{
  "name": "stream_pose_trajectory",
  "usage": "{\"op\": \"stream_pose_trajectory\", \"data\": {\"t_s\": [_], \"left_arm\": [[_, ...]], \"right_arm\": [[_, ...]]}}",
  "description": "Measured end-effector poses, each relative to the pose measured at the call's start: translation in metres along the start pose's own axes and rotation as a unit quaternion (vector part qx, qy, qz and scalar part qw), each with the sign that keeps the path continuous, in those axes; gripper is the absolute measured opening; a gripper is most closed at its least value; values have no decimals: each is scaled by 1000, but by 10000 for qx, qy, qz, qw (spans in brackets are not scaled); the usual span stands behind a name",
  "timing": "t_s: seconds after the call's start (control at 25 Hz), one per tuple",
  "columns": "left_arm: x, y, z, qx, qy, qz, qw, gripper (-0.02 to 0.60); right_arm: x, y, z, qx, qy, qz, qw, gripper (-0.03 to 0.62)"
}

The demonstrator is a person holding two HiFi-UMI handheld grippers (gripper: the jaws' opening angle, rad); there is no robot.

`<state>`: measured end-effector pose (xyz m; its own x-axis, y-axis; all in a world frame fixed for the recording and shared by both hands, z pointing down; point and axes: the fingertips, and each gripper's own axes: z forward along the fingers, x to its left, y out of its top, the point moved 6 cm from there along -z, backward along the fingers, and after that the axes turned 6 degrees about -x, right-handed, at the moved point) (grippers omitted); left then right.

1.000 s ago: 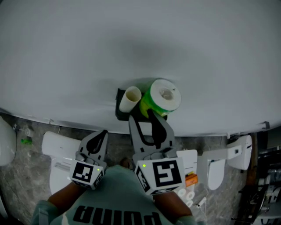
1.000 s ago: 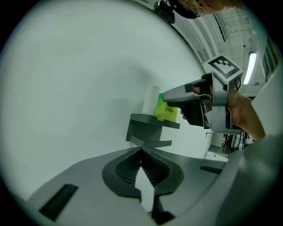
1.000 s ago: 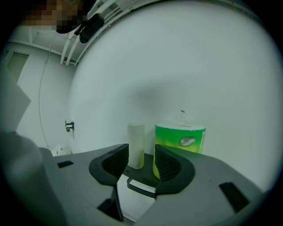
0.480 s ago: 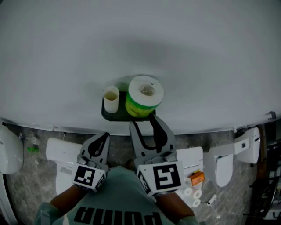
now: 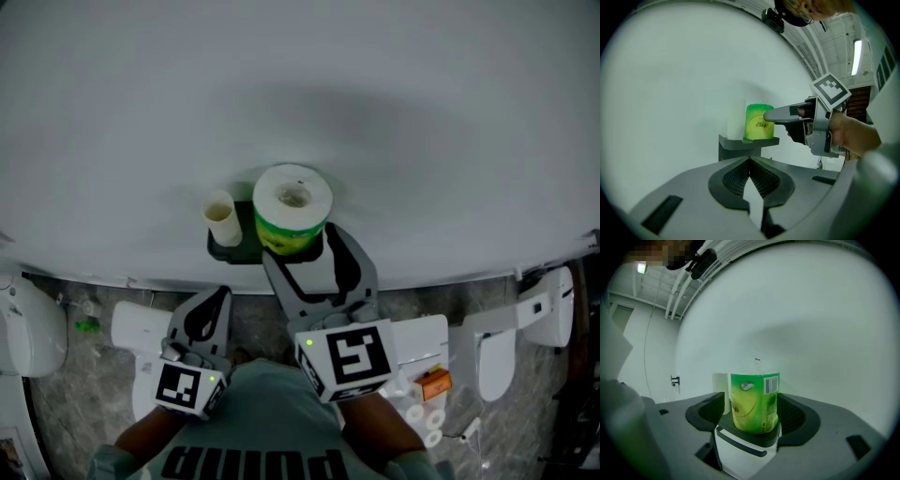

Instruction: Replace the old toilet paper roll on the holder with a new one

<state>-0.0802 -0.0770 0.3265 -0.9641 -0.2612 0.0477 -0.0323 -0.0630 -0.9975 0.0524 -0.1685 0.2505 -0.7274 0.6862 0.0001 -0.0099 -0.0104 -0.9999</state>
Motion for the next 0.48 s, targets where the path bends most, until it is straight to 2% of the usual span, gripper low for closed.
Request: {"op": "stream_pose_trajectory", "data": {"t_s": [0.2, 0.48], "left_arm": [[-1, 10, -1, -17, 176, 149, 9997, 3], [-5, 15, 1, -253, 284, 80, 9992, 3]], "right_arm": [[-8, 6, 11, -105, 173, -43, 9998, 379], [-12, 17, 29, -250, 305, -63, 9992, 422]]}}
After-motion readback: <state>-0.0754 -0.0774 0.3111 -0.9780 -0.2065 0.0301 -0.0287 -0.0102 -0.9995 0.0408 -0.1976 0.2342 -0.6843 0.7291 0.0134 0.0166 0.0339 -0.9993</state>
